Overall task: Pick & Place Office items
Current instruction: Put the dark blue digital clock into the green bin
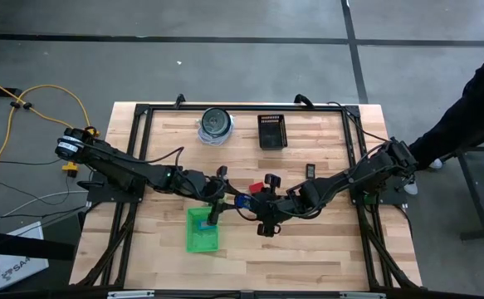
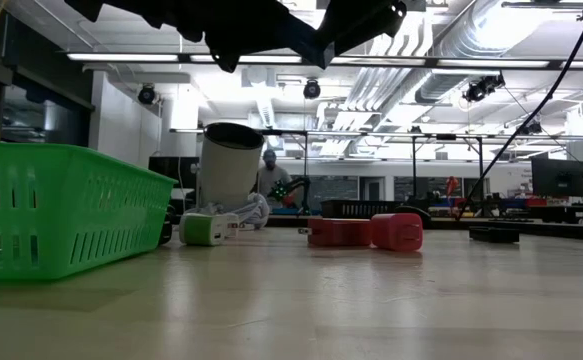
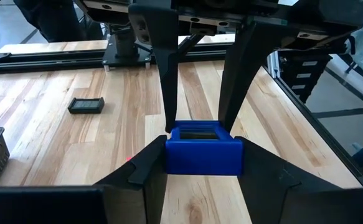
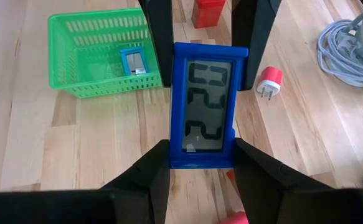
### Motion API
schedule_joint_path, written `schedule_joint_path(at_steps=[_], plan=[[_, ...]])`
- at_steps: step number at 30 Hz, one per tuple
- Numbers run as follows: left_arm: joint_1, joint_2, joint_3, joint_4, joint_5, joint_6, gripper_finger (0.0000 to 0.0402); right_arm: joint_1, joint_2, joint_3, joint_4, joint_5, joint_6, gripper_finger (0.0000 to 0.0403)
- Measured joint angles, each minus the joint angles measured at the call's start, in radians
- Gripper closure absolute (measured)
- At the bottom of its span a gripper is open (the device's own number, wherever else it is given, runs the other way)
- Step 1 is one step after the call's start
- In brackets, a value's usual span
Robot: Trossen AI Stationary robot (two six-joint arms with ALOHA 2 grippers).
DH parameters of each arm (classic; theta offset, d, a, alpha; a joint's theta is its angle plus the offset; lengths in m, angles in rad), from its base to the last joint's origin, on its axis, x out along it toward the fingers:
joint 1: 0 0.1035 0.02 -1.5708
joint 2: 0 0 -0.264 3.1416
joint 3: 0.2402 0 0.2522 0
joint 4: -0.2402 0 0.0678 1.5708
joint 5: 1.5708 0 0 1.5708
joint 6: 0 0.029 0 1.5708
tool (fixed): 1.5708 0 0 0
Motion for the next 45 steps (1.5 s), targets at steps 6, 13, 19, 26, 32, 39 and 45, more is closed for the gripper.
schedule_joint_path(at_steps=[6,13,19,26,32,39,45], plan=[[0.000,0.000,0.000,0.000,0.000,0.000,0.0238,0.000,0.000,0.000,0.000,0.000,0.000,0.0261],[0.000,0.000,0.000,0.000,0.000,-0.001,0.0244,0.000,0.000,0.000,0.000,-0.003,0.000,0.0261],[0.000,0.000,0.000,0.000,0.000,-0.001,0.0244,0.000,0.000,0.000,0.000,-0.003,0.000,0.0261],[0.000,0.000,0.000,0.000,0.000,-0.001,0.0244,0.000,0.000,0.000,0.000,-0.004,-0.001,0.0259],[0.000,0.000,0.000,0.000,0.001,-0.001,0.0244,0.000,0.000,0.000,0.002,-0.028,-0.004,0.0235],[0.000,0.000,0.000,0.000,0.003,-0.001,0.0244,0.000,0.000,0.000,0.000,-0.032,-0.026,0.0208],[0.000,0.000,0.000,0.000,0.002,-0.001,0.0244,0.000,0.000,0.000,0.000,-0.032,-0.027,0.0195]])
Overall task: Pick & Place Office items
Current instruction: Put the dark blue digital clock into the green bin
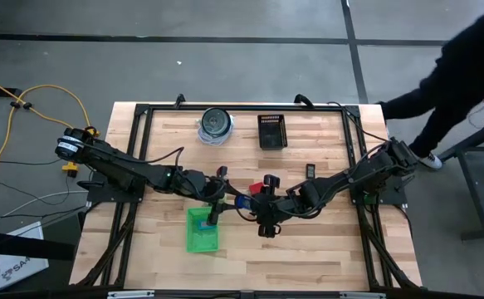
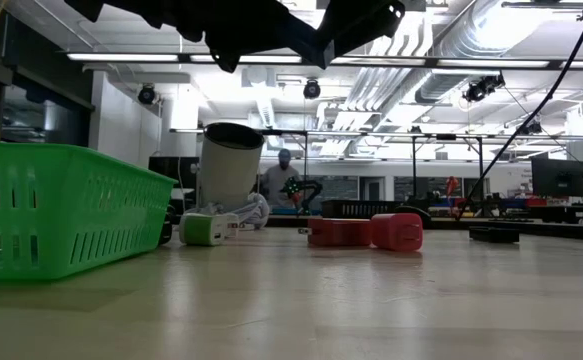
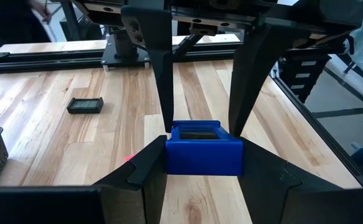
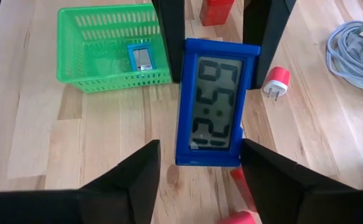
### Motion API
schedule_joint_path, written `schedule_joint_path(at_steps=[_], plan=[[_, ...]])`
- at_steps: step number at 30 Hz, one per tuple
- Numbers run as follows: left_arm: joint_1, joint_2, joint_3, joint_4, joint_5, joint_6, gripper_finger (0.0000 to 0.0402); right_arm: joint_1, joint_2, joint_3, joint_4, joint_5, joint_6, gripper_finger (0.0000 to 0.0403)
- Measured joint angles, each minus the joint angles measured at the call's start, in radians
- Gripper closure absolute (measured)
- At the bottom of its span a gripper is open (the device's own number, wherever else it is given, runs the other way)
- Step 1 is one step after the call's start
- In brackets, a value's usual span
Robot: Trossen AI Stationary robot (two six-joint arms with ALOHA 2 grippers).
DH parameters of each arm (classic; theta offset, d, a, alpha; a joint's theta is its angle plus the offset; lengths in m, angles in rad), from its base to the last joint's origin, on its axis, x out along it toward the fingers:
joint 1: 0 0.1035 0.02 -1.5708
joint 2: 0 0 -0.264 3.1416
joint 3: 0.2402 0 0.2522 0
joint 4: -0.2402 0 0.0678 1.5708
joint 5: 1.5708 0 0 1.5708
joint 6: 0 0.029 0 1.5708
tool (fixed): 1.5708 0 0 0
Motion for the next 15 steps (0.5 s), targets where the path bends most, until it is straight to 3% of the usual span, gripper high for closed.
schedule_joint_path(at_steps=[15], plan=[[0.000,0.000,0.000,0.000,-0.002,0.000,0.0245,0.000,0.000,0.000,-0.001,0.005,-0.004,0.0191]])
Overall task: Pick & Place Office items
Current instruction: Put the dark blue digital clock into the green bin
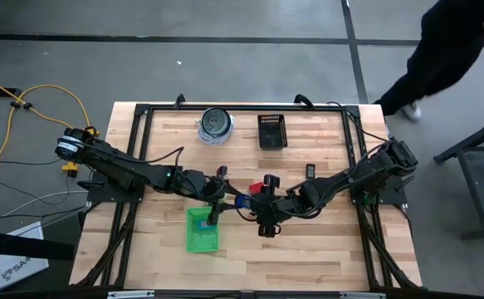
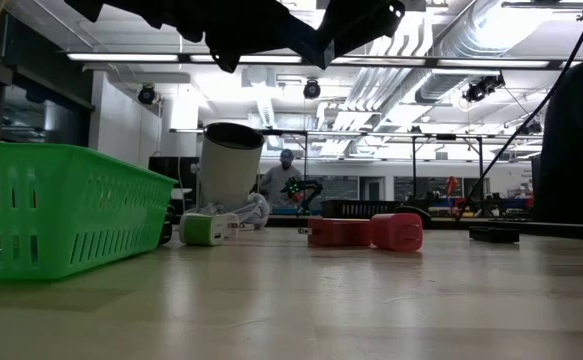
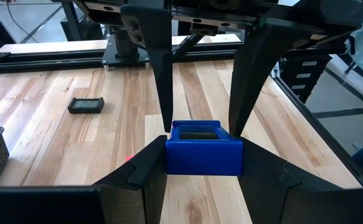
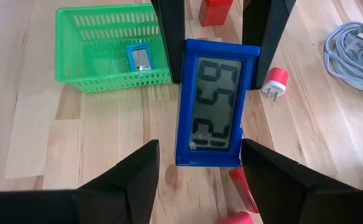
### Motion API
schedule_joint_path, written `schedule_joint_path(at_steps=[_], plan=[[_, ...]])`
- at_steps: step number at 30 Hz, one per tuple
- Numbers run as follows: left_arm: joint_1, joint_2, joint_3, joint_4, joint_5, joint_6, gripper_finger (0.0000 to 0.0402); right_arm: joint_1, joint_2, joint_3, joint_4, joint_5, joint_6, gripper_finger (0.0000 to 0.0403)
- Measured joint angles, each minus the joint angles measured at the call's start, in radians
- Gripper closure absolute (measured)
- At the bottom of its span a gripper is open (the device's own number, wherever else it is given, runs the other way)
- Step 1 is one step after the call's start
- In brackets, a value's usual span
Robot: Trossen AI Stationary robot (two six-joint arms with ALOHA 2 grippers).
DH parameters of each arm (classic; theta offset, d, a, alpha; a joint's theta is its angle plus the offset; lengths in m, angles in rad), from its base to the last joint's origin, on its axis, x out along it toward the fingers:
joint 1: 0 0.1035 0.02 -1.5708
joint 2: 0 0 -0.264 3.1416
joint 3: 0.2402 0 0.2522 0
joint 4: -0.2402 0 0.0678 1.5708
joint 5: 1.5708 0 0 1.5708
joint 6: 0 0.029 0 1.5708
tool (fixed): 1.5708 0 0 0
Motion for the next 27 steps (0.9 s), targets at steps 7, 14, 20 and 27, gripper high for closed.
schedule_joint_path(at_steps=[7,14,20,27], plan=[[-0.020,0.000,0.000,-0.001,-0.003,0.000,0.0245,-0.010,0.000,0.000,-0.017,-0.004,-0.018,0.0191],[-0.025,0.000,0.000,0.000,0.003,0.000,0.0245,-0.012,0.000,0.000,-0.061,-0.060,-0.018,0.0191],[-0.025,0.000,0.000,-0.003,0.004,0.000,0.0245,-0.011,-0.008,0.000,-0.174,-0.081,0.036,0.0191],[-0.025,0.000,0.000,-0.008,0.003,0.000,0.0245,-0.009,-0.027,0.000,-0.269,-0.079,0.090,0.0191]])
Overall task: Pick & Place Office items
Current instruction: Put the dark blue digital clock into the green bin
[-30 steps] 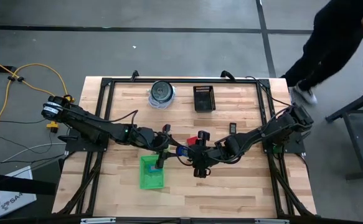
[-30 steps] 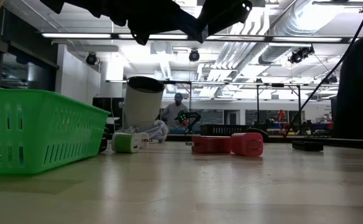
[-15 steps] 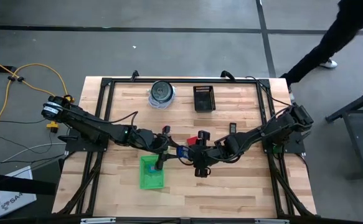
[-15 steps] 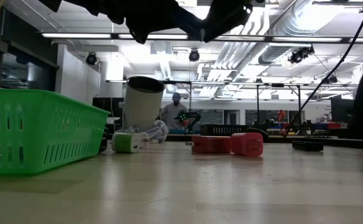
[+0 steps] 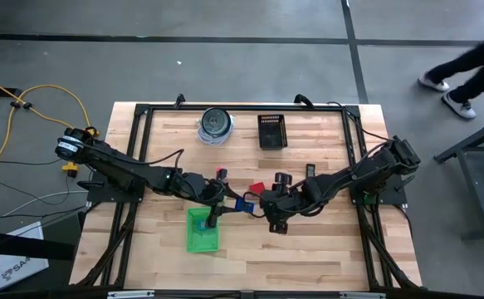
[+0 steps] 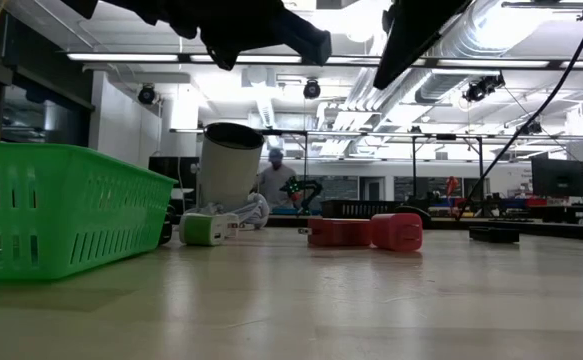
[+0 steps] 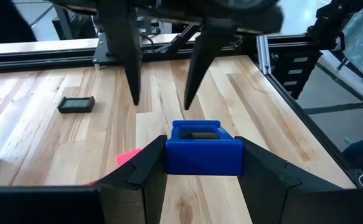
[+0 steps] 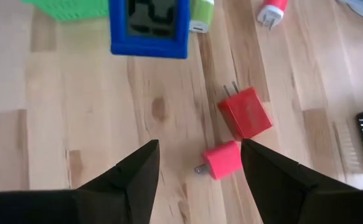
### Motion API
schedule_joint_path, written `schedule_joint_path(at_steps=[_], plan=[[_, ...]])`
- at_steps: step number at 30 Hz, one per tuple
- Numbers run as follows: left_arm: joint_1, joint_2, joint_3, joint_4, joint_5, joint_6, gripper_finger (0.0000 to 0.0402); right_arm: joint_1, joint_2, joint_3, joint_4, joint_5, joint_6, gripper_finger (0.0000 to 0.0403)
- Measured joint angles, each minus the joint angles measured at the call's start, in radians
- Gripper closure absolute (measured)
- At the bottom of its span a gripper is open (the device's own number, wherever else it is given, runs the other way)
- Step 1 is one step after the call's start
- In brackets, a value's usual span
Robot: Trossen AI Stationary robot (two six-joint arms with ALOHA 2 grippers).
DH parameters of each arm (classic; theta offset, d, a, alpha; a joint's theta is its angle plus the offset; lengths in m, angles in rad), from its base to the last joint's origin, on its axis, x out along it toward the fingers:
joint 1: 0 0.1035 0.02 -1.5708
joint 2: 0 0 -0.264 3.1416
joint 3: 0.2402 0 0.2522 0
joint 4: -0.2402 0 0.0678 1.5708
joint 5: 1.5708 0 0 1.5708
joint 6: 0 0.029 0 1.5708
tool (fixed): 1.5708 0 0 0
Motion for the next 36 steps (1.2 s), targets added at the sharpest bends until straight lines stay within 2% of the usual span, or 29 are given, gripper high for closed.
schedule_joint_path(at_steps=[10,21,28,33,36], plan=[[0.000,-0.024,0.000,-0.034,-0.003,-0.047,0.0245,0.039,-0.041,0.000,-0.093,0.004,0.027,0.0191],[-0.009,-0.084,-0.001,-0.236,-0.003,-0.157,0.0245,0.106,-0.048,-0.004,-0.181,0.088,0.131,0.0191],[-0.063,-0.107,-0.001,-0.334,-0.003,-0.232,0.0245,0.130,-0.048,-0.004,-0.191,0.131,0.149,0.0191],[-0.118,-0.123,-0.001,-0.335,-0.004,-0.247,0.0245,0.131,-0.048,-0.004,-0.191,0.132,0.156,0.0191],[-0.159,-0.133,0.000,-0.354,-0.054,-0.255,0.0245,0.131,-0.047,-0.004,-0.189,0.131,0.157,0.0191]])
